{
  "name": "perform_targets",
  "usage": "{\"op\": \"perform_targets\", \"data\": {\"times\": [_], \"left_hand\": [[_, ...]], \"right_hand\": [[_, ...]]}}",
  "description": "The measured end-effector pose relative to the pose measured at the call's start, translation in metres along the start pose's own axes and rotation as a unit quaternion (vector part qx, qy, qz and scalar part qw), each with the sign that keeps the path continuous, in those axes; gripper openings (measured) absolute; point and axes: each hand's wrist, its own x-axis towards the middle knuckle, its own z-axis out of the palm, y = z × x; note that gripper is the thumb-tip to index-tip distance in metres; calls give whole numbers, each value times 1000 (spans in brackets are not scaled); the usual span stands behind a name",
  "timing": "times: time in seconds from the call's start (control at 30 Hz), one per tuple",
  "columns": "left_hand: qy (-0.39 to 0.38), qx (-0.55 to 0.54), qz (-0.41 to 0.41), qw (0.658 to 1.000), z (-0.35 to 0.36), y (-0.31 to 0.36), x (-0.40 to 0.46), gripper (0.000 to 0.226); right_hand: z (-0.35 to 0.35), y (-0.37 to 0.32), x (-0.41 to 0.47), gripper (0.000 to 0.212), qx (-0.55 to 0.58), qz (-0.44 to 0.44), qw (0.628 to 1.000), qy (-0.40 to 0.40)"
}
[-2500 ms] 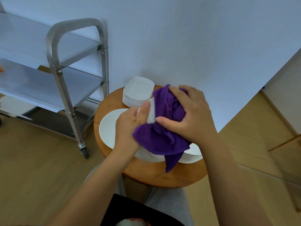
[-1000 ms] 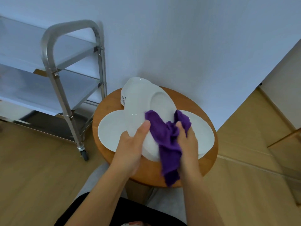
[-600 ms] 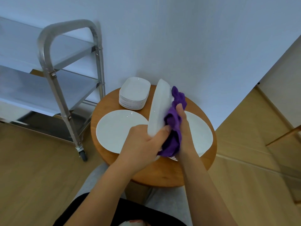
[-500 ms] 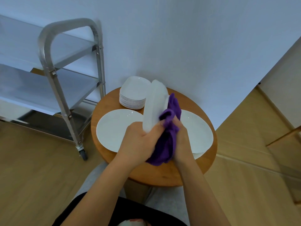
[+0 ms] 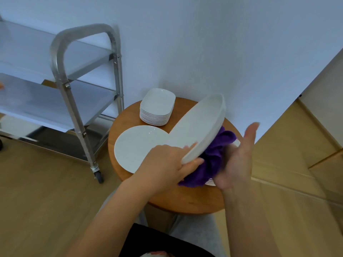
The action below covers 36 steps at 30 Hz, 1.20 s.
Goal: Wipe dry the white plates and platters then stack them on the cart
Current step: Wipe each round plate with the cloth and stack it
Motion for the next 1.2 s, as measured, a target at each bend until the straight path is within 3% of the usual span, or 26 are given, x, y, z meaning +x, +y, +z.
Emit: {"op": "perform_targets", "data": {"times": [0.07,0.23,0.33,0.4,0.47,0.53,0.63,0.67,0.73,0.97,1.07,1.2], "left_hand": [[-8,109,36,993,-1,-3,6,50],[-95,226,99,964,12,-9,14,59],[-77,171,34,982,18,-23,5,88],[11,40,-42,998,19,-34,-8,100],[127,-50,-112,984,23,-44,-17,95],[159,-216,-245,932,24,-50,-20,91],[67,-531,-392,748,19,-56,-21,35],[55,-551,-403,729,18,-60,-24,20],[74,-550,-406,726,20,-67,-31,10],[199,-510,-438,713,35,-91,-32,13],[214,-489,-436,725,40,-103,-25,21],[203,-465,-455,732,46,-121,-14,12]], "right_hand": [[4,-4,-6,91,-13,-3,1000,-21],[-9,14,-1,37,-93,11,991,93],[-18,25,1,26,-43,7,990,131],[-27,32,2,30,9,12,988,151],[-34,39,4,23,20,0,986,168],[-36,47,4,19,-24,-15,983,183],[-31,58,5,17,-100,-26,977,184],[-29,61,6,15,-121,-27,976,182],[-27,65,10,10,-165,-36,970,173],[-17,75,22,9,-234,-98,953,168],[-17,81,24,13,-253,-105,946,176],[-20,89,25,8,-260,-95,943,185]]}}
